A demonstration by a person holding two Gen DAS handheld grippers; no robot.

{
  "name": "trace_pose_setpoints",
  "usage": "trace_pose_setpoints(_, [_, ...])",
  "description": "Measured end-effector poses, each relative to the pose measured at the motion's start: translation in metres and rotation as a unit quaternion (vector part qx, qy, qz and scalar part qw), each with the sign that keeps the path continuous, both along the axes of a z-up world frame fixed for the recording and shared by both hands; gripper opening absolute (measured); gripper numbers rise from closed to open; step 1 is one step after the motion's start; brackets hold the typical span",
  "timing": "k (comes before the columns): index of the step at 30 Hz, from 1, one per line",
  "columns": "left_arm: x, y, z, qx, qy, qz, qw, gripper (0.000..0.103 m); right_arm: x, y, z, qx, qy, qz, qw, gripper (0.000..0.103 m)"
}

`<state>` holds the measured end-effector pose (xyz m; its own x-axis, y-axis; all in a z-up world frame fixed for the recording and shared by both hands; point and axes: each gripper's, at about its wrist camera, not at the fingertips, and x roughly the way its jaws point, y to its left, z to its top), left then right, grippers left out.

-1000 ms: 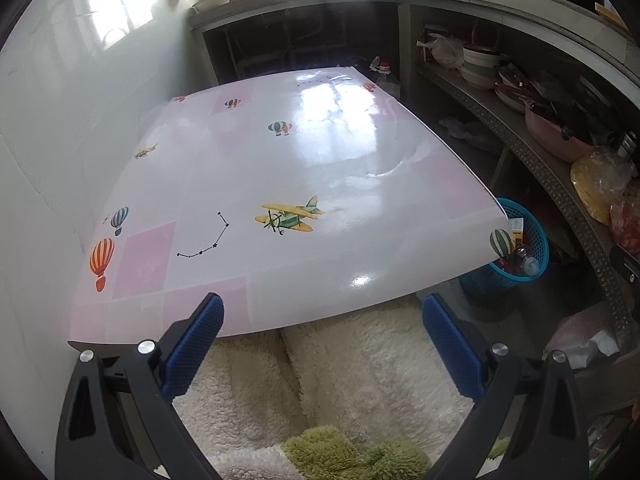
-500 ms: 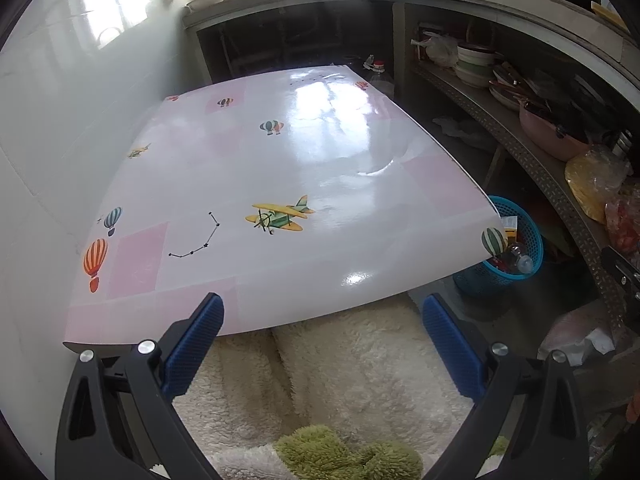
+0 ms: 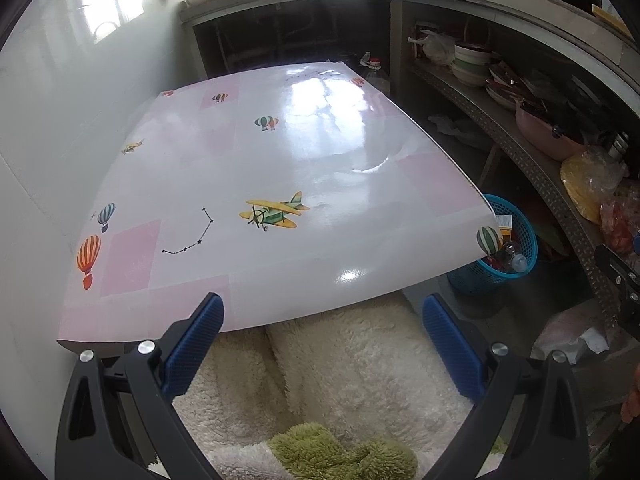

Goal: Collect trash

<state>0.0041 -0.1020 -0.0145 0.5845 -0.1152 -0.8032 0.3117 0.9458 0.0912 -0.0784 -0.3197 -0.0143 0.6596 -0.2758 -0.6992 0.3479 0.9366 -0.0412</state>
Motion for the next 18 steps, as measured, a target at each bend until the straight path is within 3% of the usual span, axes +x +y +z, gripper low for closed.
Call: trace_pose_setpoints(18, [-0.0003, -0.0002, -0.0004, -0.003, 0.002, 0.001, 1.0, 0.097, 0.0002, -0.0042, 0.0007, -0.001, -0.002, 0.005, 1.0, 0.095])
